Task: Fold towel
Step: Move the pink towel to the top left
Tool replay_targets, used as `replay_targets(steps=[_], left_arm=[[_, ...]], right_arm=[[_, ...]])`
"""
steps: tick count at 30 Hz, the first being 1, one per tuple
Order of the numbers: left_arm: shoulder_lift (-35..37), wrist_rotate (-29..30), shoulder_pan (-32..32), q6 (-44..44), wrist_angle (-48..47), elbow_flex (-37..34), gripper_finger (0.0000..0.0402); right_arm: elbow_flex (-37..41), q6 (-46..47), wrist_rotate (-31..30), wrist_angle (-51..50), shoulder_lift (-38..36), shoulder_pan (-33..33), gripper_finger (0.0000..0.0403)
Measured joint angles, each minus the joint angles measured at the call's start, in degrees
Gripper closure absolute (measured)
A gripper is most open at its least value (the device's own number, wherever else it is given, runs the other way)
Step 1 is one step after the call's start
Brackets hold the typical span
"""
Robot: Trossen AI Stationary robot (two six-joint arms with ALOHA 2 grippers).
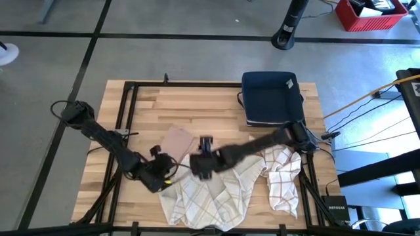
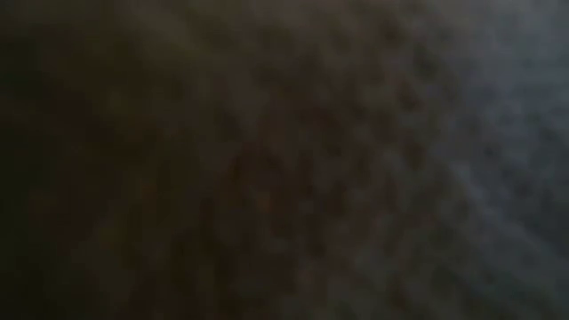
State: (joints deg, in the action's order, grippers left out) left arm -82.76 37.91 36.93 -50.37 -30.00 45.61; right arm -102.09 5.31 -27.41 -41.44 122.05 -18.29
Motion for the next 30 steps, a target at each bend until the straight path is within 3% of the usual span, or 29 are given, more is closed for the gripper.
replay_targets(steps=[4, 8, 11, 17, 23, 30], left_arm=[[0.0, -1.96, -8.12, 10.05, 0.6, -0.73, 0.0384], [-0.18, -11.22, -17.4, 19.96, 6.56, -3.05, 0.0384], [-0.24, -16.44, -23.72, 23.91, 9.34, -5.64, 0.0384], [-0.48, -16.98, -33.9, 25.76, 12.43, -10.23, 0.0384], [-0.42, -10.59, -44.74, 24.36, 12.27, -13.91, 0.0384], [-0.48, 3.42, -58.81, 44.06, 12.29, -14.8, 0.0384]], right_arm=[[6.26, 6.11, 1.94, 7.47, -0.56, -7.29, 0.0196], [13.21, 10.67, -0.61, 16.66, -0.51, -12.93, 0.0196], [14.78, 13.16, -1.71, 16.38, -0.49, -14.74, 0.0196], [14.78, 19.6, -2.32, 14.25, -0.49, -16.36, 0.0196], [14.78, 23.35, -0.85, 14.35, -0.49, -16.25, 0.0196], [14.78, 26.48, -0.25, 14.99, -0.49, -16.63, 0.0196]])
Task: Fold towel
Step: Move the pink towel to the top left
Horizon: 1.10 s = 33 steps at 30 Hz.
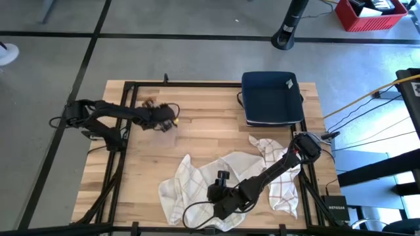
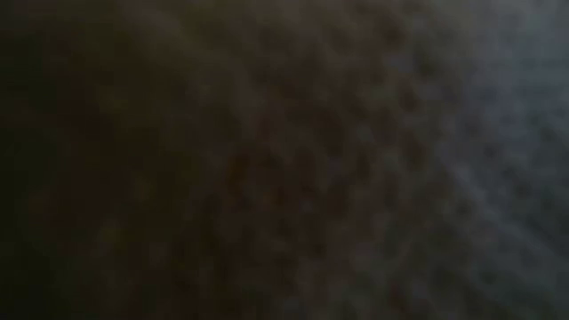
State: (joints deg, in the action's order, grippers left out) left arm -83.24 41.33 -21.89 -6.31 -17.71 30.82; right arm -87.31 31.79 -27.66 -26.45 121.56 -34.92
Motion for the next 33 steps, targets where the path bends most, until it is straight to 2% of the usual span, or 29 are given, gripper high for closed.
replay_targets(steps=[3, 7, 9, 13, 15, 19, 24, 28, 33], left_arm=[[0.34, 4.94, -4.62, 6.96, -0.3, 1.77, 0.0384], [4.23, 3.38, -4.35, 4.51, -2.5, 5.18, 0.0384], [7.24, -3.16, -3.12, 2.64, -2.36, 5.67, 0.0384], [12.17, -26.33, -1.84, -7.68, -4.04, 5.23, 0.0384], [12.68, -31.23, -0.96, -13.18, -4.47, 3.3, 0.0384], [11.54, -31.66, -0.25, -19.53, -2.3, -1.8, 0.0384], [9.52, -30.95, -0.97, -20.36, 3.38, -7.0, 0.0384], [9.25, -24.61, -3.37, -16.78, 2.15, -7.73, 0.0384], [9.02, -16.88, -6.43, -8.03, 0.78, -7.98, 0.0384]], right_arm=[[0.0, 0.02, 0.01, 0.43, 0.0, -0.03, 0.0196], [0.0, 0.35, -0.86, 0.42, 0.0, 0.03, 0.0196], [0.0, -0.2, -1.29, 0.39, 0.0, 0.07, 0.0196], [0.0, -0.44, -1.25, 0.13, 0.0, 0.06, 0.0196], [0.0, -0.18, -1.24, 0.21, 0.0, 0.0, 0.0196], [0.0, 0.13, 0.48, 1.35, 0.0, 0.0, 0.0196], [-0.02, 0.12, 1.18, 1.64, 0.0, 0.02, 0.0196], [-0.02, -0.51, 1.23, 2.4, 0.0, 0.04, 0.0196], [-0.02, -0.55, 1.2, 2.35, 0.02, 0.04, 0.0196]])
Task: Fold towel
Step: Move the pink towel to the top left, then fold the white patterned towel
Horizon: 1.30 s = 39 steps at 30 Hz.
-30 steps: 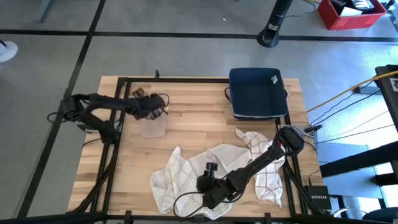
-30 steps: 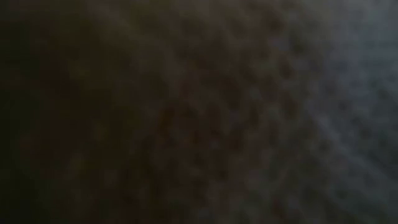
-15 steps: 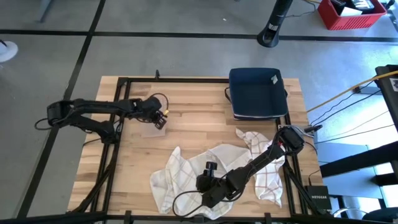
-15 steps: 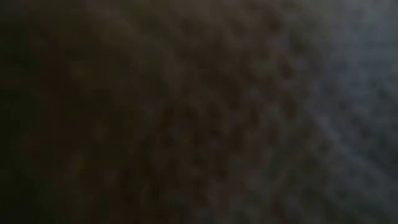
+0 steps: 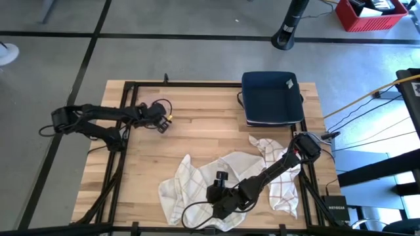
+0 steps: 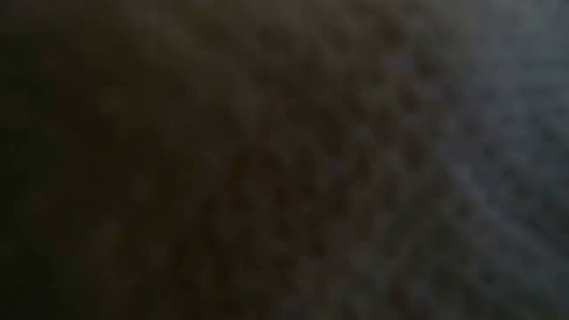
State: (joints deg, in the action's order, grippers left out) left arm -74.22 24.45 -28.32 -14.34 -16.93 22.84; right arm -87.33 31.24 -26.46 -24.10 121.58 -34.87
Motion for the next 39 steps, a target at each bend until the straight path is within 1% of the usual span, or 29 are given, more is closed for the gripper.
replay_targets(steps=[3, 6, 13, 15, 19, 22, 25, 28, 31, 33, 35, 37, 39], left_arm=[[-0.05, 5.04, -1.94, 3.81, -0.74, -0.14, 0.0384], [-0.15, 7.2, -4.33, 4.8, -0.35, -0.2, 0.0384], [-0.14, 7.27, -10.1, 4.1, 0.46, -0.22, 0.0384], [0.35, 6.75, -9.92, 3.49, 0.13, 0.06, 0.0384], [3.58, 2.43, -6.42, 1.66, -0.42, 1.85, 0.0384], [7.78, 0.5, -2.03, 0.78, -2.68, 4.16, 0.0384], [13.08, -1.52, 4.38, -0.49, -4.07, 6.75, 0.0384], [18.13, -6.11, 12.77, -1.58, -3.28, 8.45, 0.0384], [21.14, -10.84, 23.16, -4.55, 1.67, 8.74, 0.0384], [21.37, -11.7, 30.31, -6.63, 4.12, 8.76, 0.0384], [20.63, -11.11, 36.24, -11.49, 4.48, 8.76, 0.0384], [19.14, -10.23, 40.55, -17.35, 4.37, 8.62, 0.0384], [16.91, -9.86, 43.32, -21.12, 4.13, 8.38, 0.0384]], right_arm=[[0.0, 0.02, 0.02, -0.02, 0.0, 0.0, 0.0196], [0.0, 0.11, 0.02, -0.02, 0.0, 0.0, 0.0196], [0.0, 0.5, 0.11, 0.04, 0.0, 0.0, 0.0196], [0.0, 0.52, 0.11, 0.02, 0.0, 0.0, 0.0196], [0.0, 0.38, 0.07, 0.04, 0.0, 0.0, 0.0196], [0.0, 0.04, -0.27, 0.0, 0.0, 0.13, 0.0196], [0.0, 0.02, -0.48, 0.01, 0.0, 0.13, 0.0196], [0.0, -0.21, -0.48, -0.02, 0.0, 0.15, 0.0196], [0.0, -0.55, -0.27, 0.04, 0.0, 0.44, 0.0196], [0.0, -0.64, 0.25, 0.27, 0.02, 0.57, 0.0196], [-0.02, -0.65, 0.64, 0.62, 0.02, 0.74, 0.0196], [-0.02, -0.66, 0.66, 0.67, 0.02, 0.79, 0.0196], [-0.02, -0.66, 0.69, 0.88, 0.02, 0.79, 0.0196]])
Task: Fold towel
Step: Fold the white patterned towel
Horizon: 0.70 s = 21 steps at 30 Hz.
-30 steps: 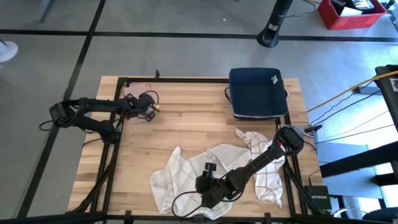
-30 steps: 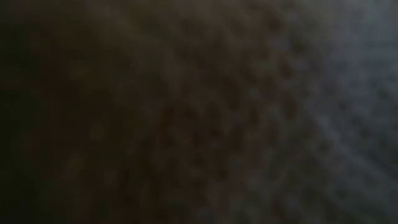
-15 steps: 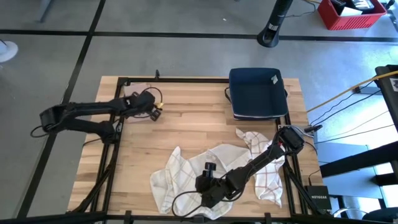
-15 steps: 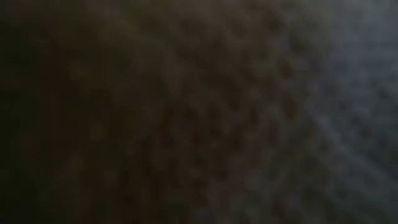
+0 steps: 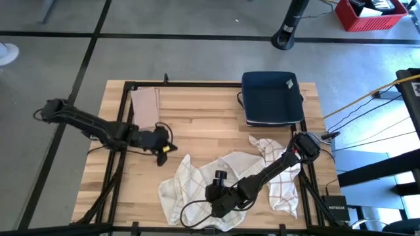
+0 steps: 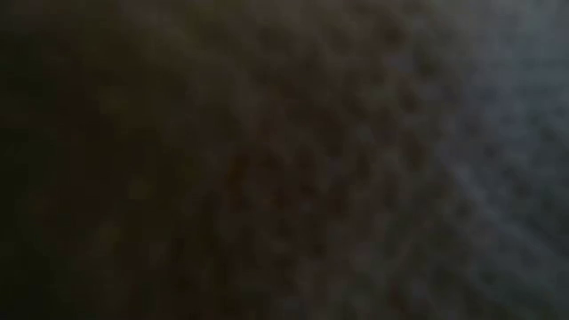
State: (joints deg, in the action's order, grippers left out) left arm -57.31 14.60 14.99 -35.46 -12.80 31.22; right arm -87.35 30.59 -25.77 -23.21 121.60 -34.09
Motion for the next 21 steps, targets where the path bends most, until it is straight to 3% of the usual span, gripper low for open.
replay_targets(steps=[10, 18, 21], left_arm=[[-16.29, -0.12, 2.87, -9.03, 3.73, -0.05, 0.0384], [-24.52, -6.2, 0.43, -13.63, 5.79, -0.08, 0.0382], [-26.5, -7.41, 0.16, -13.33, 6.08, -0.07, 0.0359]], right_arm=[[0.0, -1.56, 0.12, 0.28, 0.0, 0.0, 0.0196], [0.0, -2.1, 0.41, 0.69, 0.0, 0.0, 0.0196], [0.0, -2.1, 0.97, 0.69, 0.0, 0.0, 0.0196]])
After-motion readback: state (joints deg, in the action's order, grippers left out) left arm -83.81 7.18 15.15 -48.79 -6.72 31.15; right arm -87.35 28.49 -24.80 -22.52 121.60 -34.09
